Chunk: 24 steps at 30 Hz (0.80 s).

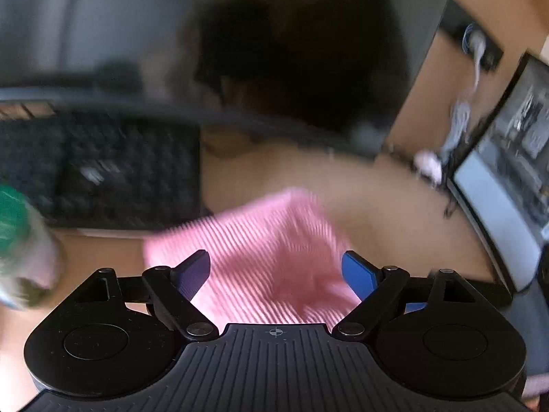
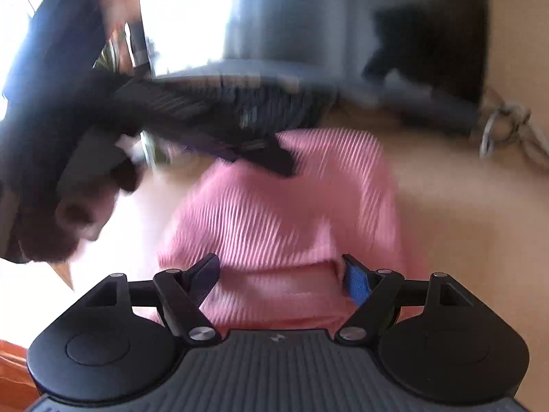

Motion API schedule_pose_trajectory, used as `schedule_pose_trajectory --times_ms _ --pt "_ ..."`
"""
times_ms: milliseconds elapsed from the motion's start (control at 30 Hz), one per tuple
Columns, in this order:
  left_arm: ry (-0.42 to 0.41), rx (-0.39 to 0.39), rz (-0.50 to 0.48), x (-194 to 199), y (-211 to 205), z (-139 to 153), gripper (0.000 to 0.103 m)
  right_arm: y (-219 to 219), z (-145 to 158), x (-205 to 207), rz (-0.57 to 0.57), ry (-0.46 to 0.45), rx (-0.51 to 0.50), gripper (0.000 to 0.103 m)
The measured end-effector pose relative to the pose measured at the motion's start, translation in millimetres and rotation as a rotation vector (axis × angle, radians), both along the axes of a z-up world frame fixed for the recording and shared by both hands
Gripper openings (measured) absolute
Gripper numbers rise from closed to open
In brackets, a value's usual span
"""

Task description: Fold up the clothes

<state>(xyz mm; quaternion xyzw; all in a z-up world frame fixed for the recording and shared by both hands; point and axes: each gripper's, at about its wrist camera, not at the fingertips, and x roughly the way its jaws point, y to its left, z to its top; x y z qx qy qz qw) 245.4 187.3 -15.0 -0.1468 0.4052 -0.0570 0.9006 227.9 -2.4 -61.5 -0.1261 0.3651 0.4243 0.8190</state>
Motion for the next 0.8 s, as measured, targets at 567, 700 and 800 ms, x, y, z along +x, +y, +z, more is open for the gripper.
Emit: schedule_pose_trajectory --times_ms 567,700,800 --pt "-0.134 -0.172 -0.099 -62.7 5.0 -7.0 0.088 -45.3 32.4 31.6 -0.314 -0.139 -0.048 0.091" --pt "-0.087 -0.059 -0.058 -65.1 -16.1 -26.3 0.087 -13.8 -5.7 57.8 -0.243 -0.199 -0.196 0.091" --pt "-0.087 0.021 -0.003 -73.0 -33.2 -22.5 0.088 -24.7 -9.9 63.1 -0.272 -0.243 -0.232 0.091"
